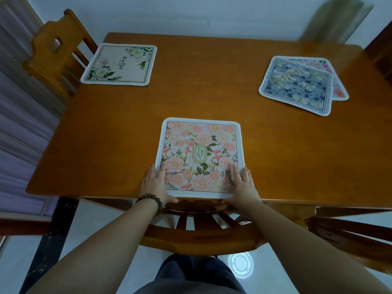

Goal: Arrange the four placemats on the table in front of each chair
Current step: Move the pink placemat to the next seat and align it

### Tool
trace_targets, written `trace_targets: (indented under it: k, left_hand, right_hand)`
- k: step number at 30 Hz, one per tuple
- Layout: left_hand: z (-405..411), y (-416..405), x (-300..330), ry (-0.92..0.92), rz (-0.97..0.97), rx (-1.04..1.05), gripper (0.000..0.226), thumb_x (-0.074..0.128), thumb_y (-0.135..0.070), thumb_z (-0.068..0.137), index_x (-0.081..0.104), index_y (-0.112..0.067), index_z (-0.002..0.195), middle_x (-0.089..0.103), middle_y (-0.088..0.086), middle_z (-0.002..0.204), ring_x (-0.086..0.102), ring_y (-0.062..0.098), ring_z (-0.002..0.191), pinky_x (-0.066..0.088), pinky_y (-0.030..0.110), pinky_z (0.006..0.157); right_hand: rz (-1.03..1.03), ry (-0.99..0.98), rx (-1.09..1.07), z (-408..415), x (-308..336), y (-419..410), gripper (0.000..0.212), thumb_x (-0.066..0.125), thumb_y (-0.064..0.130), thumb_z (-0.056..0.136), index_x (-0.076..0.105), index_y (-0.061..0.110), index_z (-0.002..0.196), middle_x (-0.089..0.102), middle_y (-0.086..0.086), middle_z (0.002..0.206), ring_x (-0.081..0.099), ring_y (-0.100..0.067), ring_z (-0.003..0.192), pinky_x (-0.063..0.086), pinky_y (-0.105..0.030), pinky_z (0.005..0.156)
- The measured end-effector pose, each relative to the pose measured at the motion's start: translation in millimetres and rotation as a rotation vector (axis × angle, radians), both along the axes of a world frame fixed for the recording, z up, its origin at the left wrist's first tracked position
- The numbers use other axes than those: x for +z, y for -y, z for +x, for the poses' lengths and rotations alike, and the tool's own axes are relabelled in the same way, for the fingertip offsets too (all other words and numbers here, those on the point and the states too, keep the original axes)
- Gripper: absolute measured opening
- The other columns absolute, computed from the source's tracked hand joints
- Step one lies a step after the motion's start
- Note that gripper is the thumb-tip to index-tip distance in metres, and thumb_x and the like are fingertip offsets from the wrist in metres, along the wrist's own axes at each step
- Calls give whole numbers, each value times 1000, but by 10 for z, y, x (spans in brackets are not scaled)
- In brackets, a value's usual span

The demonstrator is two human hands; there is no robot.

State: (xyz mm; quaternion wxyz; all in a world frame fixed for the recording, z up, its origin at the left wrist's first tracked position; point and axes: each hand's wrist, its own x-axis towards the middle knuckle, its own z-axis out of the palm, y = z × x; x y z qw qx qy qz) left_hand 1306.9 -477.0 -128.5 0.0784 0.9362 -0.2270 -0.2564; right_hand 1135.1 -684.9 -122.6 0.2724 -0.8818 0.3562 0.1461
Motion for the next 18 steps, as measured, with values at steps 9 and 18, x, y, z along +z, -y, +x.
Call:
trace_targets:
  k: [9, 18]
  left_hand:
    - [6, 13, -8, -8, 47, -24, 136, 85, -51, 57, -14, -30, 148, -16, 10, 158, -11, 25, 145, 5, 45, 117]
    - [9, 133, 158, 66, -63, -85, 109, 62, -72, 67, 8, -25, 150, 7, 6, 159, 4, 24, 145, 8, 47, 117]
  right_hand:
    - [-35, -11, 12, 24, -71, 28, 134, 82, 47, 65, -24, 32, 145, -19, -13, 157, -20, -28, 143, 0, -42, 116]
    - [-89, 56, -62, 15, 97, 142, 99, 54, 60, 84, -7, 20, 151, -7, -11, 160, -12, -28, 145, -1, -43, 116]
